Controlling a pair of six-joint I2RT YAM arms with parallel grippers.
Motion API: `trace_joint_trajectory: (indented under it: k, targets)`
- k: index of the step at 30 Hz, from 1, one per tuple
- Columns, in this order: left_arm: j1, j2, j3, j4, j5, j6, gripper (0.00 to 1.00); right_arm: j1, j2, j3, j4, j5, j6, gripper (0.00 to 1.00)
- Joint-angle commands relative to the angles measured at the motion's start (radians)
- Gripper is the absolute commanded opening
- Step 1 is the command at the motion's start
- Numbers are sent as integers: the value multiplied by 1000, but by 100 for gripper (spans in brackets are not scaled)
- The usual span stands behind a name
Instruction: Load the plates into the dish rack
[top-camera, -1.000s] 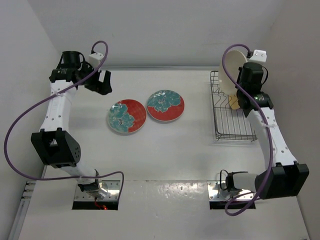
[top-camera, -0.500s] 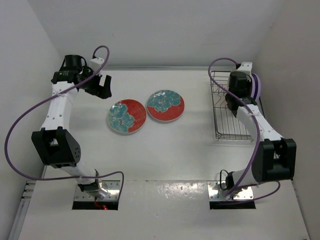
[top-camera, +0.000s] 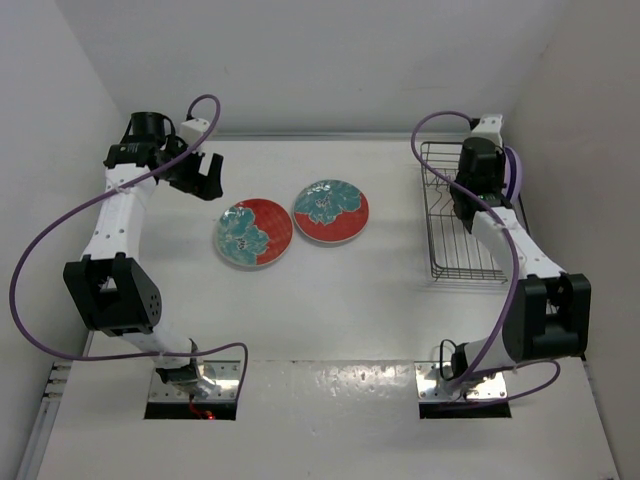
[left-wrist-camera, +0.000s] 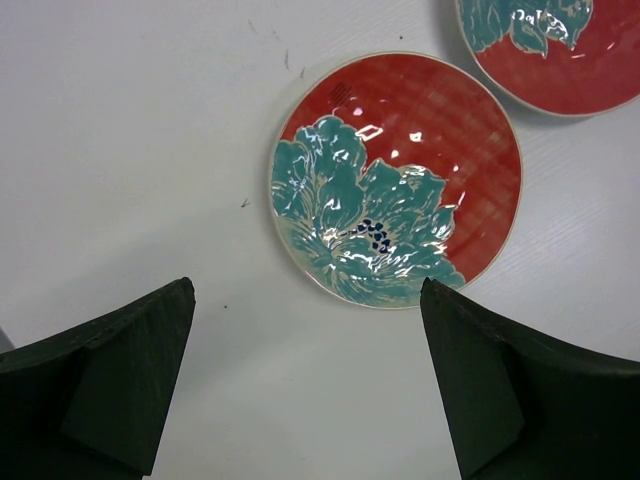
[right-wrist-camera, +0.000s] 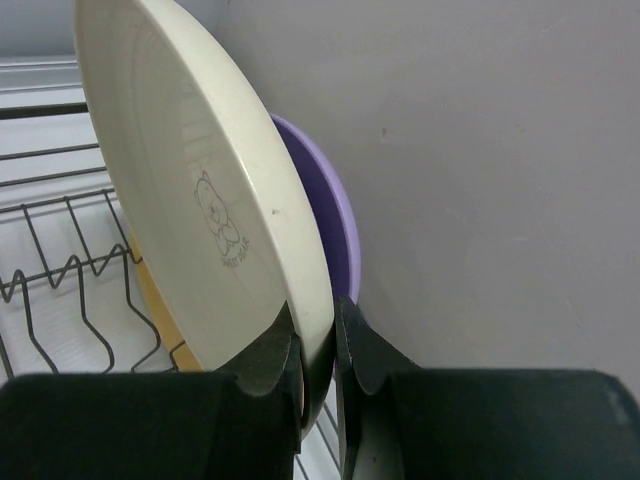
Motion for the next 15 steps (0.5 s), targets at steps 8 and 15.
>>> trace_joint_trajectory:
  k: [8, 15]
  targets:
    - [-2, -16, 2, -9, -9, 6, 100, 5, 91, 6, 98, 59, -27, 0]
    - [-2, -35, 2, -10, -18, 15, 100, 3, 162, 38, -40, 25, 118, 0]
